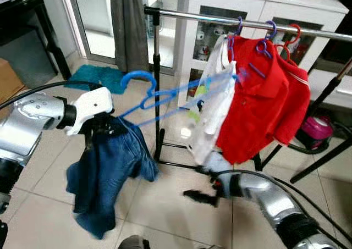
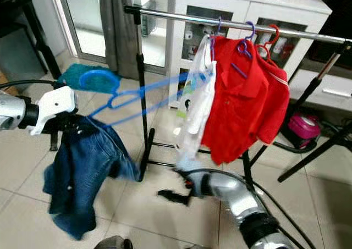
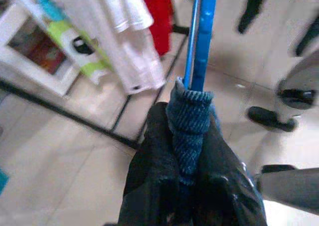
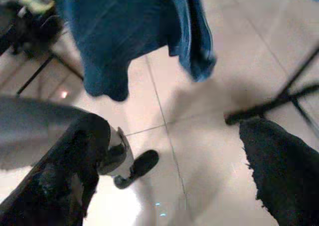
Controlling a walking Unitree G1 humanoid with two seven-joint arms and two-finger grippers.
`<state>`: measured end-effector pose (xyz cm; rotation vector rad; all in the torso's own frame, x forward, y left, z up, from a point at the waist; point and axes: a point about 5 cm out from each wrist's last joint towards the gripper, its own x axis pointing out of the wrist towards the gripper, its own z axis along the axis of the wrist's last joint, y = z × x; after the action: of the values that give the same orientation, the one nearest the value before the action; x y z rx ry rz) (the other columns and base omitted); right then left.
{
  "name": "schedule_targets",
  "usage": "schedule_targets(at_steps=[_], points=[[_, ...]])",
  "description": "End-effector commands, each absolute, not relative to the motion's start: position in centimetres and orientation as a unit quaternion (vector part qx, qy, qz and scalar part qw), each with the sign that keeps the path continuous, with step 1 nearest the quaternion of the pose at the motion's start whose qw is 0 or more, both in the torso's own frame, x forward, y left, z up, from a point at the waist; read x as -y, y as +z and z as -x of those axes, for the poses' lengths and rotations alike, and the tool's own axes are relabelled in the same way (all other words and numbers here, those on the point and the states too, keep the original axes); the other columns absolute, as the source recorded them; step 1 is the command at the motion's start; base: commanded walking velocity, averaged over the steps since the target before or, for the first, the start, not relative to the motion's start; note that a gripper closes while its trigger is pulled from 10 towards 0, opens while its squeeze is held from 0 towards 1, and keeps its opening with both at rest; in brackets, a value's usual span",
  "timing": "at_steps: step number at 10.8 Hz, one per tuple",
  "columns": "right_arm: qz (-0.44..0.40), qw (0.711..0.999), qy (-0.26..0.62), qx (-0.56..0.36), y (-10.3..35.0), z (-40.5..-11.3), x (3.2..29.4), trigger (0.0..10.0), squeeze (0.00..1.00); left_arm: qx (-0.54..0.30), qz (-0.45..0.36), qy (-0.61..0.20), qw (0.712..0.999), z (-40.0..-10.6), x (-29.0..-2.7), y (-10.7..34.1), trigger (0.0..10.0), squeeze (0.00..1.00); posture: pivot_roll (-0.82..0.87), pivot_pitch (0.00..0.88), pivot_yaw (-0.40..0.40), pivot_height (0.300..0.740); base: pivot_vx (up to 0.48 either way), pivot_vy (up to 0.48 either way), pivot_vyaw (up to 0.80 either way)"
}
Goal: Hang hanger
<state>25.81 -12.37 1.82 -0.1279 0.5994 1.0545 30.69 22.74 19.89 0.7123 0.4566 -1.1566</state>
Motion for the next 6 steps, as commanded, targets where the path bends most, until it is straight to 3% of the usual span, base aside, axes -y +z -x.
schedule_targets(at_steps=[1, 2, 3, 4, 5, 6], points=[[0.037, 0.838, 0.461, -0.288, 1.8, -26.4, 12.5, 10.0, 1.0, -0.174, -0.33, -0.553, 0.745, -30.7, -22.1, 21.6, 0.0, 0.0, 0.04, 0.08, -0.002, 0.74, 0.0, 0.0, 0.0], [0.032, 0.855, 0.427, -0.294, 1.4, -26.7, 12.8, 10.0, 1.0, -0.171, -0.319, -0.571, 0.737, -30.5, -21.9, 22.1, 0.0, 0.0, 0.04, 0.093, 0.007, 0.74, 0.0, 0.0, 0.0], [-0.033, 0.884, 0.35, -0.308, 0.8, -27.2, 13.8, 10.0, 1.0, -0.187, -0.313, -0.604, 0.709, -29.7, -22.2, 23.1, 0.0, 0.0, 0.04, 0.116, 0.027, 0.74, 0.0, 0.0, 0.0], [-0.061, 0.891, 0.32, -0.316, 0.7, -27.4, 14.3, 10.0, 1.0, -0.2, -0.317, -0.61, 0.699, -29.4, -22.5, 23.4, 0.0, 0.0, 0.05, 0.126, 0.034, 0.74, 0.0, 0.0, 0.0], [-0.089, 0.903, 0.281, -0.312, 0.9, -27.9, 15.0, 10.0, 0.41, -0.204, -0.321, -0.609, 0.696, -29.2, -22.8, 23.7, 0.0, 0.0, 0.05, 0.134, 0.04, 0.74, 0.0, 0.0, 0.0], [-0.1, 0.915, 0.255, -0.296, 1.4, -28.5, 15.6, 10.0, 0.0, -0.204, -0.333, -0.602, 0.697, -29.3, -23.1, 23.9, 0.0, 0.0, 0.06, 0.143, 0.044, 0.74, 0.0, 0.0, 0.0]])
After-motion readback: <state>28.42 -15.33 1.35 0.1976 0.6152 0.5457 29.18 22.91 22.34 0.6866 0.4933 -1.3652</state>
